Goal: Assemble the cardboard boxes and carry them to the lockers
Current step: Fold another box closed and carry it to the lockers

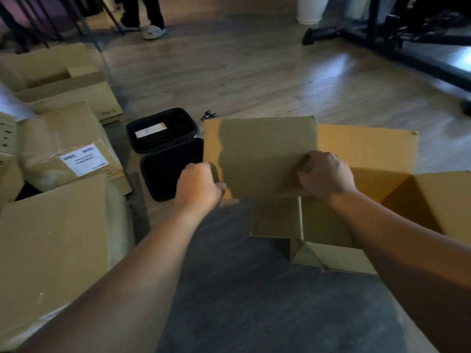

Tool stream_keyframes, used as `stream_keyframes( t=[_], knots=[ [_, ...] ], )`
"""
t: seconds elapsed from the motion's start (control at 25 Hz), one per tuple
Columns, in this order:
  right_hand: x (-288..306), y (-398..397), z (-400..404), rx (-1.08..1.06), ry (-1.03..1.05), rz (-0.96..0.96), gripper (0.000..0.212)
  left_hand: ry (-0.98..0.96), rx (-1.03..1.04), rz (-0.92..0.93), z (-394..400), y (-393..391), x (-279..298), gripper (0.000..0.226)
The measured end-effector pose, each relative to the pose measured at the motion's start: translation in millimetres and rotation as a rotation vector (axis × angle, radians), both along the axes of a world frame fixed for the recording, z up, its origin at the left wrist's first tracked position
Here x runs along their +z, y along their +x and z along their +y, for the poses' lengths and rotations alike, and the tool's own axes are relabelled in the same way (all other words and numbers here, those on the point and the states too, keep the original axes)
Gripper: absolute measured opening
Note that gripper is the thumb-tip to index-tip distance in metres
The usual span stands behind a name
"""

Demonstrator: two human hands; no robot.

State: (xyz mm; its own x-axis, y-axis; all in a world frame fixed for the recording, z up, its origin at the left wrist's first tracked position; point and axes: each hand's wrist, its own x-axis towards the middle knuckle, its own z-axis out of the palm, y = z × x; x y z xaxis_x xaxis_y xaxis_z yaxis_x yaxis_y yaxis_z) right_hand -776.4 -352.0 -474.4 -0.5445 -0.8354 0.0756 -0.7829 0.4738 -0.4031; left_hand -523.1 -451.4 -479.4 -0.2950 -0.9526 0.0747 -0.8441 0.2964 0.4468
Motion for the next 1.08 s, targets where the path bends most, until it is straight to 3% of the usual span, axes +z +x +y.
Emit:
stream_keyframes(
  t=[0.16, 0.4, 0.52, 0.76, 1.08],
  knots=[
    [5, -71, 75, -0.092, 0.059, 0.004, 0.028, 0.048, -0.311, -0.06, 35, -73, -22, 0.047],
    [-14, -130, 157, -0.284, 0.198, -0.034, 0.031, 0.256, -0.558, 0.0, 94, -136, -48, 0.039],
    [-35, -135, 169, -0.334, 0.3, -0.063, 0.041, 0.174, -0.628, -0.131, 99, -135, -60, 0.027],
    [-31, -124, 152, -0.324, 0.307, -0.08, 0.029, -0.064, -0.577, -0.301, 98, -113, -60, 0.007],
    [-42, -71, 99, -0.016, 0.308, -0.056, 0.04, -0.078, -0.339, -0.438, 67, -36, -43, 0.031]
  ],
)
